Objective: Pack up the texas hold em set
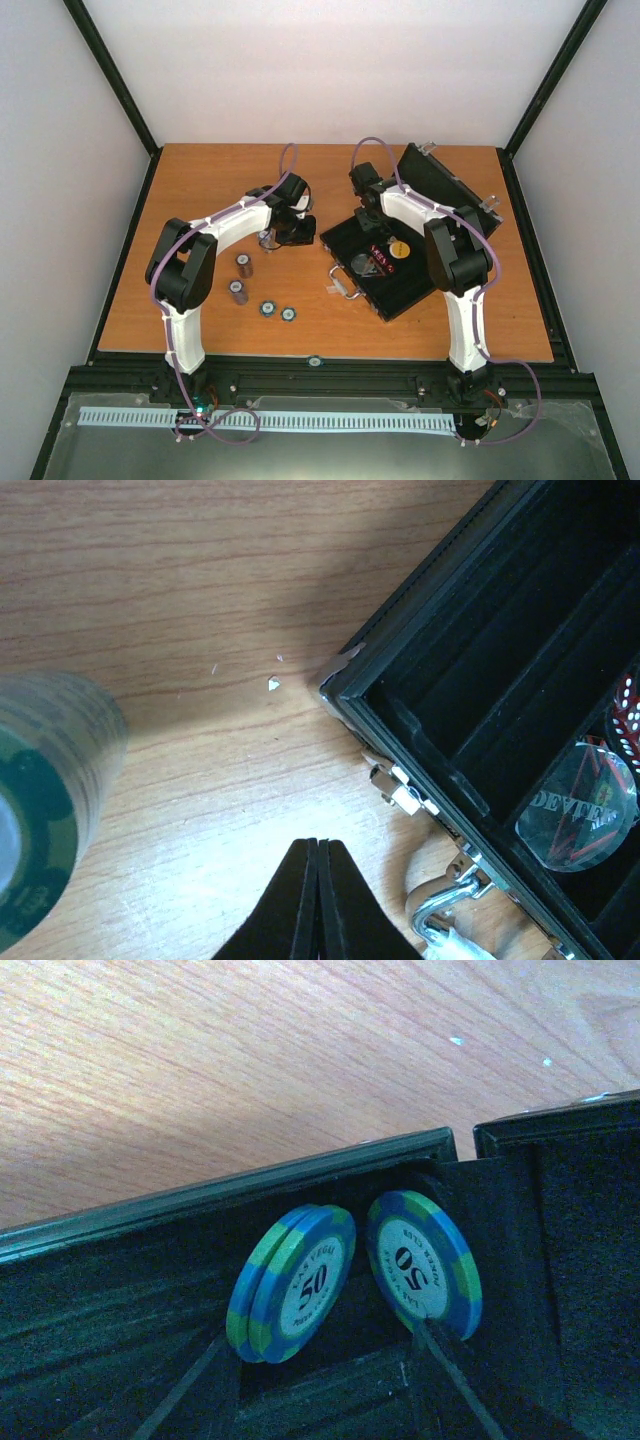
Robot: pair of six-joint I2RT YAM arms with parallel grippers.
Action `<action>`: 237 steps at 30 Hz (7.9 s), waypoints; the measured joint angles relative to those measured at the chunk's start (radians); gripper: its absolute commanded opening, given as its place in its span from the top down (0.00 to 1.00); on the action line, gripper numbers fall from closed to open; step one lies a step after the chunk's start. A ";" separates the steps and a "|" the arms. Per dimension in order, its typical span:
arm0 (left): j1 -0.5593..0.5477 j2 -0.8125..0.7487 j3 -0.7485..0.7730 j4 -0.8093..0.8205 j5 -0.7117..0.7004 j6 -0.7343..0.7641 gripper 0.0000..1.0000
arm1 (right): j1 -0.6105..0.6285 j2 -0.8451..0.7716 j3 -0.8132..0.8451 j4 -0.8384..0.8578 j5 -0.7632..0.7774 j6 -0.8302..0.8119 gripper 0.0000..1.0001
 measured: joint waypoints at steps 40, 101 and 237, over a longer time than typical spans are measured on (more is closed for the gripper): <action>0.000 0.000 -0.002 -0.011 0.007 0.007 0.99 | -0.029 -0.146 0.024 -0.065 0.119 0.059 0.21; 0.421 -0.544 -0.068 -0.308 -0.211 0.030 0.00 | 1.004 -0.284 -0.291 -0.259 -0.020 0.977 0.10; 0.420 -0.587 -0.162 -0.218 -0.063 0.030 0.00 | 0.680 0.005 0.036 -0.247 -0.277 0.547 0.53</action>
